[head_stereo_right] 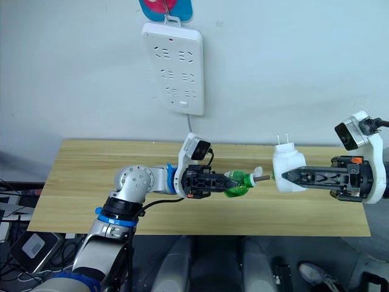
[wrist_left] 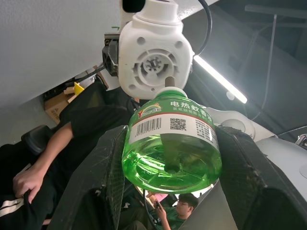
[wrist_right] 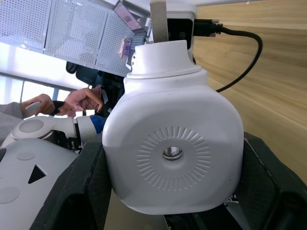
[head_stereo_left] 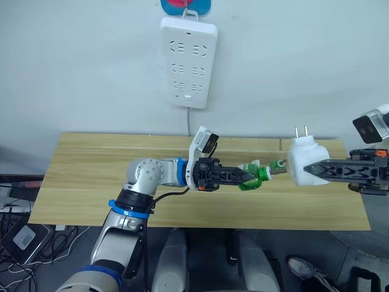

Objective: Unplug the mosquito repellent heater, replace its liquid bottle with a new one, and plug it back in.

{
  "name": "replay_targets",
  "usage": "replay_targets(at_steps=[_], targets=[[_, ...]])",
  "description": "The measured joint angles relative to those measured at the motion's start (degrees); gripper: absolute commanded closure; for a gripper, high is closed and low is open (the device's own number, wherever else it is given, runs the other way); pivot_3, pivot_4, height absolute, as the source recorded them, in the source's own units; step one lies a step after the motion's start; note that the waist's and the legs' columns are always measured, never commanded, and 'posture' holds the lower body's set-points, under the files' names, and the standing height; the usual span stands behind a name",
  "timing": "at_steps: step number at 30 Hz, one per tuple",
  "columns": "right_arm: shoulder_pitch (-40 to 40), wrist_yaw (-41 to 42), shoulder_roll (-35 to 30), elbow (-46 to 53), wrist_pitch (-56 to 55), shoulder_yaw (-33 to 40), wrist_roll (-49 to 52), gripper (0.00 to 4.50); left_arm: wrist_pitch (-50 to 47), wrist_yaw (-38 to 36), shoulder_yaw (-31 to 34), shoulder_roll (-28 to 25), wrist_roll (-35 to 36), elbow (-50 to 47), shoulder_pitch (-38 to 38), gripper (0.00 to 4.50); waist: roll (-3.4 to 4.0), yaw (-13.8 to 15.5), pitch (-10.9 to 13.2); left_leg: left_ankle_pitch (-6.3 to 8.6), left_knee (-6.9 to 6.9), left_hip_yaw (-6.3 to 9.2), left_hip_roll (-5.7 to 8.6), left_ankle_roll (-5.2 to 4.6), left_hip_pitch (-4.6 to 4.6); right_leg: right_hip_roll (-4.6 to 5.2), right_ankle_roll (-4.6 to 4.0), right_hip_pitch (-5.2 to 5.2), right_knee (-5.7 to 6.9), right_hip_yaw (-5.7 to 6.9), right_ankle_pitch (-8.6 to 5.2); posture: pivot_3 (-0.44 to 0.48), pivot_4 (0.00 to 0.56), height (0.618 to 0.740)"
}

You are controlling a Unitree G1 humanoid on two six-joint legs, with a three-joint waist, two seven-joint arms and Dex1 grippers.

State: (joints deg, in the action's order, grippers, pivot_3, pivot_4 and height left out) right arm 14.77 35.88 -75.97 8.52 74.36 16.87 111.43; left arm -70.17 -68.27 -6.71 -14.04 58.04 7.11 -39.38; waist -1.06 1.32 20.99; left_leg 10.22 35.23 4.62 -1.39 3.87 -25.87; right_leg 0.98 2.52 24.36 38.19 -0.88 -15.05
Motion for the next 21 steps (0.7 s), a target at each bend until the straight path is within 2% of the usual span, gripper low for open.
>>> replay_targets(at_steps=[21], targets=[[-1.26,-2.78,2.30,4.68,-4.19,-1.39,0.17,1.50,0.53,0.17,-0.17,0.72,-0.81,0.01,-0.35,2.15,0.00,0.02,0.00,0.01,0.80,0.03,0.00,-0.04,0.00,0.00,0.07,0.00,0.70,-0.06,0.01,0.101,0.328,0.740]])
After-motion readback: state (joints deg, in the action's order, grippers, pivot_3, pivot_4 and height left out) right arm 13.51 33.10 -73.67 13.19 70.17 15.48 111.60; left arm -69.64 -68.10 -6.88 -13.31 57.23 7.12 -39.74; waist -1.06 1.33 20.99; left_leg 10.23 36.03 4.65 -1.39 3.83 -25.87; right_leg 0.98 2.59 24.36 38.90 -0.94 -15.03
